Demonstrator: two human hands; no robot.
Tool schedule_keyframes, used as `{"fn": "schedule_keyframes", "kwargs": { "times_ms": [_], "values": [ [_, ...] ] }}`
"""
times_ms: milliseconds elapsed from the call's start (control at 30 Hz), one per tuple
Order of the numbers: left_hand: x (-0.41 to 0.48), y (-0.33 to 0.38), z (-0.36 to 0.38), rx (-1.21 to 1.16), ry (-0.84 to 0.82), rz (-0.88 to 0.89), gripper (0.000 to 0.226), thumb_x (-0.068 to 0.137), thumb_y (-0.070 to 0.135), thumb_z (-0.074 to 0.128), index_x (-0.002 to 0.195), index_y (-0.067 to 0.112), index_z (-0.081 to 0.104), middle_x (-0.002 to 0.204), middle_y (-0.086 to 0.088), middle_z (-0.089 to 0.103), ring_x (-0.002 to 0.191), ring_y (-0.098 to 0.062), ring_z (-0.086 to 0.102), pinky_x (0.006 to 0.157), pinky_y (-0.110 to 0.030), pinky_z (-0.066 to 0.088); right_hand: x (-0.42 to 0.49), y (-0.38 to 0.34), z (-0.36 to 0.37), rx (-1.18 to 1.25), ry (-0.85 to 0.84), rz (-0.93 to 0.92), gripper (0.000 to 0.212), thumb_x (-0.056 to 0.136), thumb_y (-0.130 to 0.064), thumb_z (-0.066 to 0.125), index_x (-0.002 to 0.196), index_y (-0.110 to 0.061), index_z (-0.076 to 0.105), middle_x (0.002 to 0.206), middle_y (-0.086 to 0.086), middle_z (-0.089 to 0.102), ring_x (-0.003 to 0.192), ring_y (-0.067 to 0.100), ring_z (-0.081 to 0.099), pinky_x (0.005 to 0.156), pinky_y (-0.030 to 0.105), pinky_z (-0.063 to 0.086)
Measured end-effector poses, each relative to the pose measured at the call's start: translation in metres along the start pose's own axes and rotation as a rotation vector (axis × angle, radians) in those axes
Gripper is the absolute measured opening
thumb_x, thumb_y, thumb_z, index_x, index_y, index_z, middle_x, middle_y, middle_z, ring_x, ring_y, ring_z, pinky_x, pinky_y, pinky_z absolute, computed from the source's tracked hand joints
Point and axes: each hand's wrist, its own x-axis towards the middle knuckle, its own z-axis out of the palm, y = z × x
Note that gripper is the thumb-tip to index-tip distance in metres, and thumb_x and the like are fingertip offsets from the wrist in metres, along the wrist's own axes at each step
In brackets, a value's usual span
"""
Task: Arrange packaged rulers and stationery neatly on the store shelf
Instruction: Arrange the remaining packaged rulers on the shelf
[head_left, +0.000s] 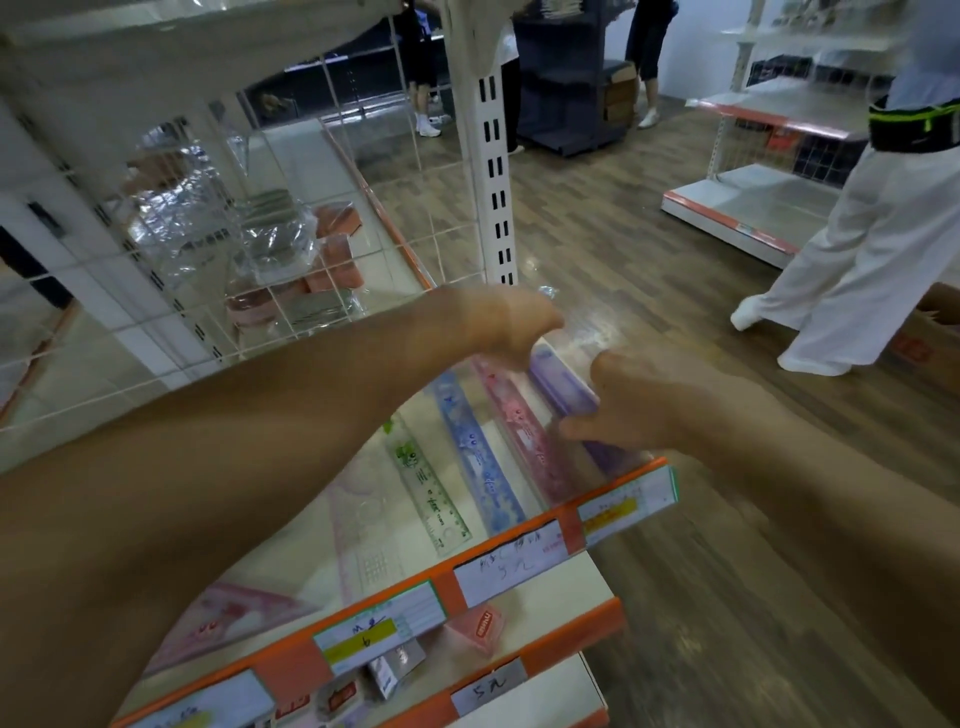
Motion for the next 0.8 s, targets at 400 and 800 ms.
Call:
{"fn": "schedule_keyframes", "kwargs": {
  "times_ms": [400,800],
  "values": [
    [-0.151,-0.052,0.064,-0.292,-0.143,-0.430,0.052,0.093,0.035,0.053,0.141,0.018,0.041,0.143,-0.004,0.044,0.128,-0.022,0.045,0.101,-0.029,0.037,0.053,-0.105,0.004,0.066,-0.093,-0.532,0.054,0.080,-0.053,0.055,0.129,-0.032,0.051,0.128,0.001,0.050,0.118,0.026,0.047,0.093,0.040,0.039],
    [-0.176,-0.028,0.088,-0.438,-0.262,-0.349,0.074,0.087,0.046,0.060,0.146,0.015,0.029,0.153,-0.002,0.026,0.138,-0.020,0.030,0.112,-0.033,0.028,0.046,-0.108,0.013,-0.039,-0.197,-0.620,0.062,0.081,-0.063,0.050,0.127,-0.022,0.047,0.126,-0.005,0.048,0.122,0.020,0.042,0.104,0.039,0.032]
  ]
}}
